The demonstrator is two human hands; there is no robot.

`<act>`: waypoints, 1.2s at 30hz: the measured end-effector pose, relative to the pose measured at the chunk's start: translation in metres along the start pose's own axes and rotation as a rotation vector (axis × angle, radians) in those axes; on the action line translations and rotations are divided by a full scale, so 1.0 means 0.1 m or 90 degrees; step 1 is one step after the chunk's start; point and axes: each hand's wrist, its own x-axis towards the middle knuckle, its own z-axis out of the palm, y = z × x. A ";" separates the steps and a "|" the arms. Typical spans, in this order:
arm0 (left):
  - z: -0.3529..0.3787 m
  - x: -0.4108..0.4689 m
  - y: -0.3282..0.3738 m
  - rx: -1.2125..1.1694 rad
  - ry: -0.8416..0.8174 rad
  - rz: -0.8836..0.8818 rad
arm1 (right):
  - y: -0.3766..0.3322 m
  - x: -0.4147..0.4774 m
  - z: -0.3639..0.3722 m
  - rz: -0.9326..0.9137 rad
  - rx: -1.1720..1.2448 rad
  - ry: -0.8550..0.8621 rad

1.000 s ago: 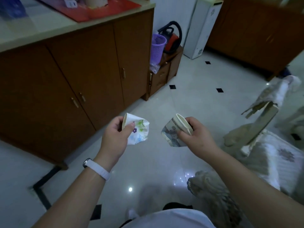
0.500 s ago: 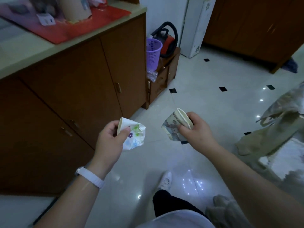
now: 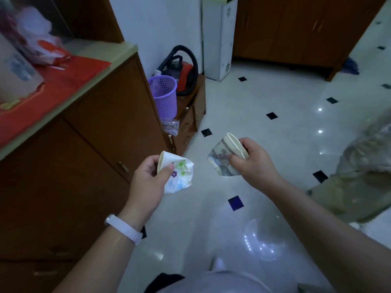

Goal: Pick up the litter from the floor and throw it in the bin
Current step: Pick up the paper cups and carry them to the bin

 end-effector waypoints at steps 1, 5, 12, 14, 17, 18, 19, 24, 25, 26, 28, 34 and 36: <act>0.06 0.14 0.02 0.000 -0.015 0.002 | 0.00 0.10 -0.02 0.007 -0.003 0.003; 0.29 0.80 0.04 -0.009 -0.059 0.022 | 0.04 0.49 -0.07 0.037 -0.016 0.045; 0.67 2.17 0.06 -0.041 -0.183 0.031 | 0.02 1.36 -0.06 0.099 -0.055 0.158; 0.78 2.59 0.14 -0.045 -0.222 0.036 | -0.05 1.61 -0.05 0.111 -0.072 0.212; 0.94 3.21 0.31 -0.037 -0.273 0.056 | -0.15 1.98 -0.06 0.136 -0.086 0.271; 1.00 3.40 0.36 -0.025 -0.287 0.074 | -0.18 2.09 -0.06 0.148 -0.090 0.286; 1.07 3.56 0.41 -0.016 -0.306 0.090 | -0.20 2.17 -0.07 0.158 -0.096 0.298; 1.40 4.13 0.57 -0.019 -0.390 0.086 | -0.16 2.41 -0.08 0.199 -0.101 0.352; 1.49 4.20 0.59 -0.026 -0.403 0.082 | -0.13 2.45 -0.09 0.210 -0.103 0.365; 1.57 4.28 0.59 -0.026 -0.412 0.078 | -0.09 2.50 -0.12 0.224 -0.105 0.377; 1.77 4.40 0.61 -0.026 -0.425 0.067 | -0.01 2.63 -0.20 0.246 -0.107 0.402; 2.40 4.82 0.67 0.008 -0.463 0.063 | 0.34 3.17 -0.48 0.281 -0.059 0.449; 2.63 4.99 0.72 0.027 -0.462 0.078 | 0.50 3.44 -0.59 0.285 -0.017 0.453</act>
